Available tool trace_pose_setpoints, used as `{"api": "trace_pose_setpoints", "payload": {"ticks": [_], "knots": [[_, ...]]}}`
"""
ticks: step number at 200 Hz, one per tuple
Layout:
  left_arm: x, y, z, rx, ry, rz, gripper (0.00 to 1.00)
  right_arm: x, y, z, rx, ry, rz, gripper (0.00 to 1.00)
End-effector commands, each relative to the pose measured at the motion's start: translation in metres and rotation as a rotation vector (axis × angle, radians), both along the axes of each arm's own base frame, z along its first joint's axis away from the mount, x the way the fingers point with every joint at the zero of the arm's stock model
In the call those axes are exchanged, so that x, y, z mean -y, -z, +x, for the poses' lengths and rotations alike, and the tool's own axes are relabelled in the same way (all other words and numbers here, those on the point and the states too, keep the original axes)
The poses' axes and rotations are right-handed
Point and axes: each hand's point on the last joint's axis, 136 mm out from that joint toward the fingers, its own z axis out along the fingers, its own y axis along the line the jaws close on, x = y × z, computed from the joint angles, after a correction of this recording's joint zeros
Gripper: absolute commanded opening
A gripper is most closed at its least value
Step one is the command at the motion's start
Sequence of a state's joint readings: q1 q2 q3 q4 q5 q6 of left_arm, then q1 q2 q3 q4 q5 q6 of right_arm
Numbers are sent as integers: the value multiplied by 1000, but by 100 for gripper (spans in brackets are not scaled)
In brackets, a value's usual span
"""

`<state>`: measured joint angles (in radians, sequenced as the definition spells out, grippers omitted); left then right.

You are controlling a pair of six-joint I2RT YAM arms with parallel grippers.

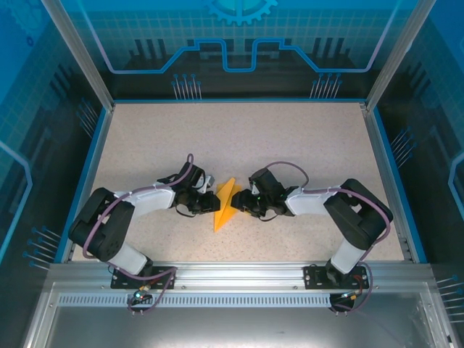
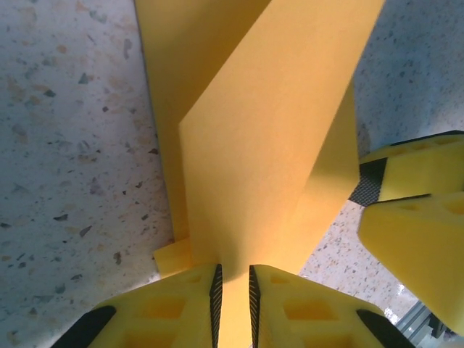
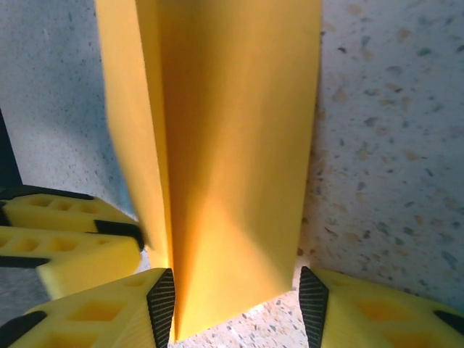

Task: Fold a paper plane with a square sheet of paper (pick it up from the middle)
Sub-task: Turn over the paper at the center of the table.

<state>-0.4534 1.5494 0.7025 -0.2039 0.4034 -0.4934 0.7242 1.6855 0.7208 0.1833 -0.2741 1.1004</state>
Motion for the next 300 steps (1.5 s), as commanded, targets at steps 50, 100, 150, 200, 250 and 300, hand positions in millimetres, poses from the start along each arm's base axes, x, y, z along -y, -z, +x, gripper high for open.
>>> {"api": "trace_pose_setpoints", "payload": {"ticks": [50,100,150,200,250,300], "knots": [[-4,13,-3,-23,14,18,21,-24,-4,7,8,-27,87,51],[-5,14,-4,-23,7,19,20,-40,-7,11,32,-67,102,51],[-4,11,-3,-17,2,11,20,-47,-7,16,39,-79,105,46],[-2,4,-3,-5,-11,-14,20,-51,1,18,29,-97,79,32],[-3,-14,-3,45,-30,-42,21,-49,-12,22,70,-126,32,9],[-25,-52,-3,209,-106,-8,25,23,-53,20,184,-131,-388,5]]}}
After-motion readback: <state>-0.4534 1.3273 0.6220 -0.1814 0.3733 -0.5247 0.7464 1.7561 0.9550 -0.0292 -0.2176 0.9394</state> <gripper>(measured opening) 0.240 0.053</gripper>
